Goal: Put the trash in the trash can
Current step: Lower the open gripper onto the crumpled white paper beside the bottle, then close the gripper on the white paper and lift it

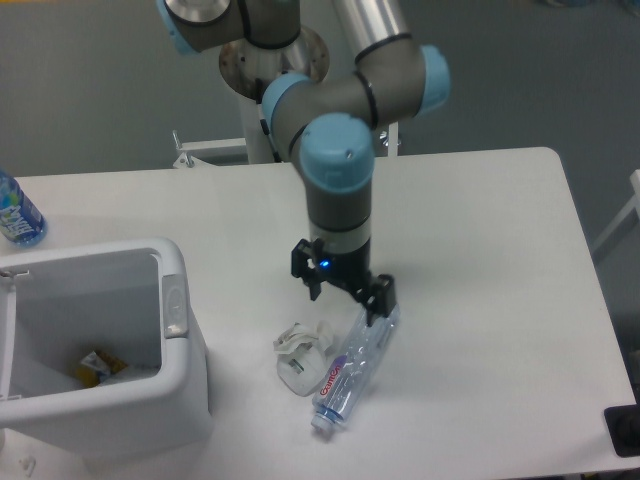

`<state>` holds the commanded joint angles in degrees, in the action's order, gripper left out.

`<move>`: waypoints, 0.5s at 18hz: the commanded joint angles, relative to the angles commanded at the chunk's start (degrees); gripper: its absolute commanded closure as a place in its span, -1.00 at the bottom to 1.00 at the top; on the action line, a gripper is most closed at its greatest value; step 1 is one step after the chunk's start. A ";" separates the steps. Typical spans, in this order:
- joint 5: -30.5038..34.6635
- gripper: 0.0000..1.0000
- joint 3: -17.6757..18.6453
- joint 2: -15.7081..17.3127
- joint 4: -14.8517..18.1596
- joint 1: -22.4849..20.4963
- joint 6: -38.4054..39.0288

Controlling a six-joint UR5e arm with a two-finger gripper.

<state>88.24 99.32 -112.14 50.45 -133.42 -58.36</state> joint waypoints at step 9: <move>0.26 -1.00 0.88 -5.81 -7.03 3.78 1.05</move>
<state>88.51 100.19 -117.95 43.42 -129.64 -57.31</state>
